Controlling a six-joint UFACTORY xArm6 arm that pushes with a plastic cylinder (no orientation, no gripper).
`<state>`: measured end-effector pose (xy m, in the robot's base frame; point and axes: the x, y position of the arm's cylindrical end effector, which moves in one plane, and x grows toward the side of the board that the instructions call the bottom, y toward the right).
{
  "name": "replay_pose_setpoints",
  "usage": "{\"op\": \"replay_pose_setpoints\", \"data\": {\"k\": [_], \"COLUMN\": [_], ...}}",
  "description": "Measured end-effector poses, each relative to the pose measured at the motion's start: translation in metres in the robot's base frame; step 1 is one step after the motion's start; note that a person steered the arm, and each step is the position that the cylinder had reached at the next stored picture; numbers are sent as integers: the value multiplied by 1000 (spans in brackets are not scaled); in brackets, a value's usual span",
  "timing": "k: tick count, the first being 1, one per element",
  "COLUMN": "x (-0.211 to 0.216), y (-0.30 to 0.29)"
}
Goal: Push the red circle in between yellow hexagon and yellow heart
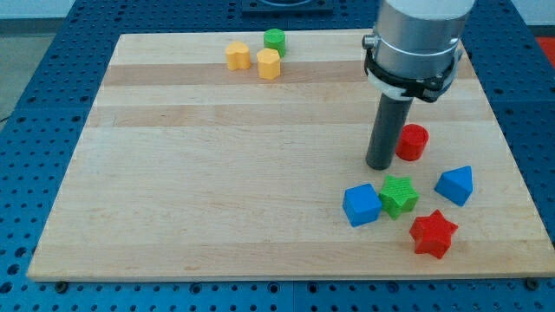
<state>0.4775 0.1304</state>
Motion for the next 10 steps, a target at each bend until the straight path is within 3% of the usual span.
{"op": "replay_pose_setpoints", "data": {"k": [1, 2, 4, 7, 8, 9, 10], "x": [4, -9, -44, -43, -20, -59, -85], "y": [102, 146, 8, -13, -16, -73, -92]}}
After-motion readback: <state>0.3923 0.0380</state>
